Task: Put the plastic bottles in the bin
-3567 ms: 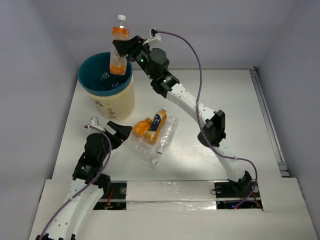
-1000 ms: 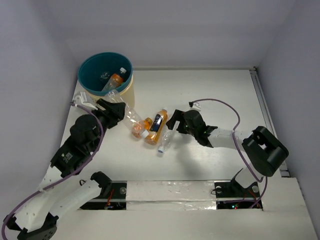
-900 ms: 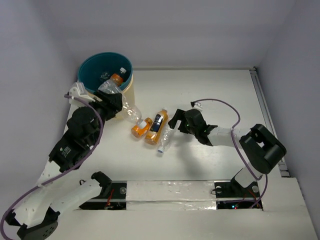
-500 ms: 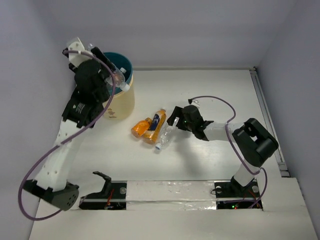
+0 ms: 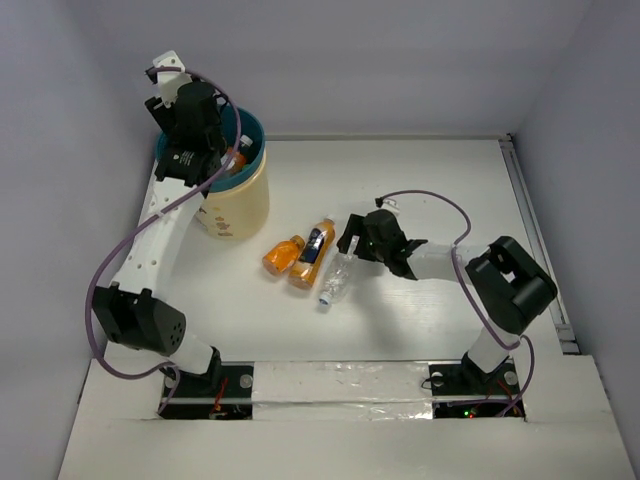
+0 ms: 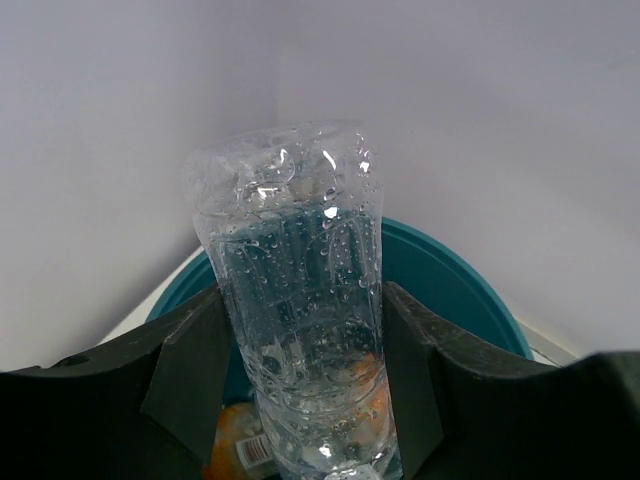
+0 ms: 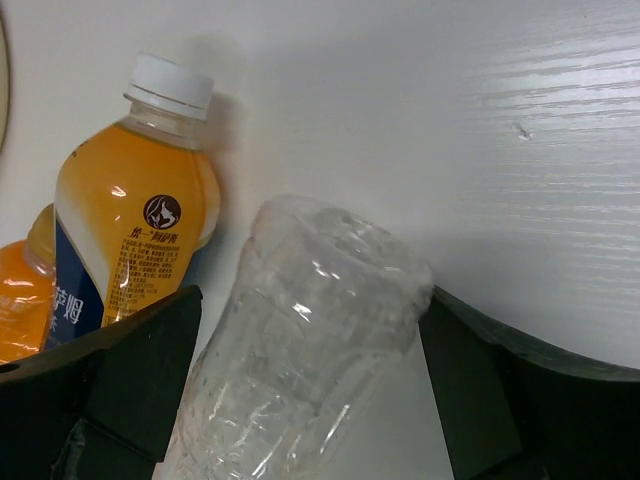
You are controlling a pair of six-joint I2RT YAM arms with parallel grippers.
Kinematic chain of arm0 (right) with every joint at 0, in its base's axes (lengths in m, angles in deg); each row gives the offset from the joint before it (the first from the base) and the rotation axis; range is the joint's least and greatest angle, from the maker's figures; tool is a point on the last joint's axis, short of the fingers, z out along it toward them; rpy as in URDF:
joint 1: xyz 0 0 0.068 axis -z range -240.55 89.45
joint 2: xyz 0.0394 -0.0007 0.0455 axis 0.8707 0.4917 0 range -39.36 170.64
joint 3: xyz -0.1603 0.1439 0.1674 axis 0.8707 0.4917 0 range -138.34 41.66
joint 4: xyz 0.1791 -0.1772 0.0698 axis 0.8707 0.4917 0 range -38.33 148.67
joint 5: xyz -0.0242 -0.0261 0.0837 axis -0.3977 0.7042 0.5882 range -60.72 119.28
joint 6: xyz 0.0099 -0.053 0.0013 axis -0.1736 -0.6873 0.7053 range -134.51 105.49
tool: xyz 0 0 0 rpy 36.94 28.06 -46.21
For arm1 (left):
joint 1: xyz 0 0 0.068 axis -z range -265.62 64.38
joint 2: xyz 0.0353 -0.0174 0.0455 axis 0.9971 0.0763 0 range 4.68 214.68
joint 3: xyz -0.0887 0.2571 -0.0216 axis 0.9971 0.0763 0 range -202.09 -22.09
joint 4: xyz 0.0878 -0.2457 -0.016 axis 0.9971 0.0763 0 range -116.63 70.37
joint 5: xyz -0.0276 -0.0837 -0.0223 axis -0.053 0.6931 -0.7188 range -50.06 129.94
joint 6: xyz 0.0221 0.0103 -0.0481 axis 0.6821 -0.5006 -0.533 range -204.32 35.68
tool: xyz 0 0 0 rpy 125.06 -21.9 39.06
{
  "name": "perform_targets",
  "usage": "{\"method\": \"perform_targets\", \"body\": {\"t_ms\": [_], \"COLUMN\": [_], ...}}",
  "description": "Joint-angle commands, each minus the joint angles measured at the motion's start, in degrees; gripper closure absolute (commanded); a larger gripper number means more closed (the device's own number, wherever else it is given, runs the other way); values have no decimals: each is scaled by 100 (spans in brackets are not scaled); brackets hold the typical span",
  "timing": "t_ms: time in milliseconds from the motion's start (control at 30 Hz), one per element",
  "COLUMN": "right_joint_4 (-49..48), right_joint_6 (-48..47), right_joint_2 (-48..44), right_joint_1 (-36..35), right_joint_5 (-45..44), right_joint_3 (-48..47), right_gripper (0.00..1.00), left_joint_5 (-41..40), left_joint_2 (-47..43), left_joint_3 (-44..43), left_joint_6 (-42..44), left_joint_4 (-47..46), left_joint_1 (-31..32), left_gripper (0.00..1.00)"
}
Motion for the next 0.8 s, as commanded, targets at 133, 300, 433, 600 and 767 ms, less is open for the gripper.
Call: {"method": "perform_targets", "body": {"t_ms": [133, 300, 433, 600, 767], "right_joint_4": [304, 190, -64, -118, 32], "right_joint_6": [-222, -170, -108, -161, -310], "right_joint_2": [195, -23, -498, -1595, -2668], "right_joint_1": [100, 100, 100, 100, 100], "right_joint_5": [10, -138, -227, -341, -165], "right_joint_3": [-395, -115, 237, 545, 247], "right_gripper": [10, 31, 49, 53, 53], "left_joint_5": [-759, -566, -321, 567, 2057], "left_joint_2": [-6, -217, -480, -1016, -2009], "left_joint_3": [435, 1051, 1139, 1262, 1815], "left_joint_6": [578, 473, 236, -335, -818], "left_joint_4": [-1089, -1423, -1345, -1134, -765], "left_joint_1": [-18, -18, -18, 34, 210], "left_gripper": [43, 21, 13, 13, 19]}}
